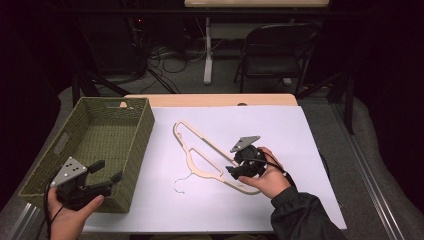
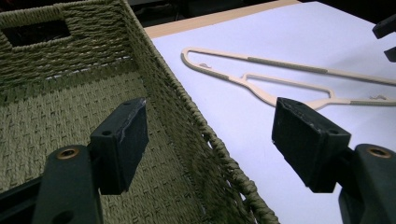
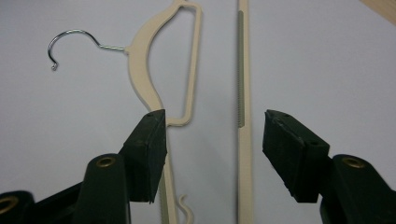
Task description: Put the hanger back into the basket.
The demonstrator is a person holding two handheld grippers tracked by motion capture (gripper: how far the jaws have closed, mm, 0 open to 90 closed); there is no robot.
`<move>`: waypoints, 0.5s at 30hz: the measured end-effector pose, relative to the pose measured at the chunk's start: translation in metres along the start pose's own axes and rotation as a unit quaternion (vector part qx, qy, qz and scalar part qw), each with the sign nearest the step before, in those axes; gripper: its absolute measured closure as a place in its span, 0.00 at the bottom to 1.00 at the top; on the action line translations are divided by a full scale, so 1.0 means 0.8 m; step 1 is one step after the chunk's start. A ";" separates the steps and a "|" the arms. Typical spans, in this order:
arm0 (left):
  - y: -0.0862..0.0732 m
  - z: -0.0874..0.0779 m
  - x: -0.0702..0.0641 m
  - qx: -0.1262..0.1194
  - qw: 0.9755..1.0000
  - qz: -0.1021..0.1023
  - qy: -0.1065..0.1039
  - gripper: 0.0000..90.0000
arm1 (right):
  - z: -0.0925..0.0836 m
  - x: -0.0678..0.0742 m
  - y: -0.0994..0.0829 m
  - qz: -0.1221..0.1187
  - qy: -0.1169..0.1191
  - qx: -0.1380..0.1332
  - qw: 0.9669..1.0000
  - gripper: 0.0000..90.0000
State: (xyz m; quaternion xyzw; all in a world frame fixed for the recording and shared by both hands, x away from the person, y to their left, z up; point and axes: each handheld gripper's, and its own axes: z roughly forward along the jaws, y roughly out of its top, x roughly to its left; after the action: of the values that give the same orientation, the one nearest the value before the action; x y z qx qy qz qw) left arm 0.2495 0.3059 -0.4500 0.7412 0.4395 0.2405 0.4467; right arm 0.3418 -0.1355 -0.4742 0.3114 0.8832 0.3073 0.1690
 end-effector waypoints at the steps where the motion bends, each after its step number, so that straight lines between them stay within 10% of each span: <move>1: 0.000 0.000 0.000 0.000 1.000 0.000 -0.001 0.30 | 0.001 0.000 0.001 -0.004 0.002 0.007 1.000 0.44; 15: 0.000 0.001 -0.001 0.001 1.000 0.002 -0.001 0.31 | 0.029 -0.003 0.013 -0.018 0.018 0.039 0.999 0.57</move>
State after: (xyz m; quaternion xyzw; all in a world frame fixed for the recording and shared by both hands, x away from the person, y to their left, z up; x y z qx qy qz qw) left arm 0.2502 0.3048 -0.4503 0.7431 0.4374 0.2401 0.4459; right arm 0.3595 -0.1209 -0.4848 0.2960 0.9031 0.2747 0.1464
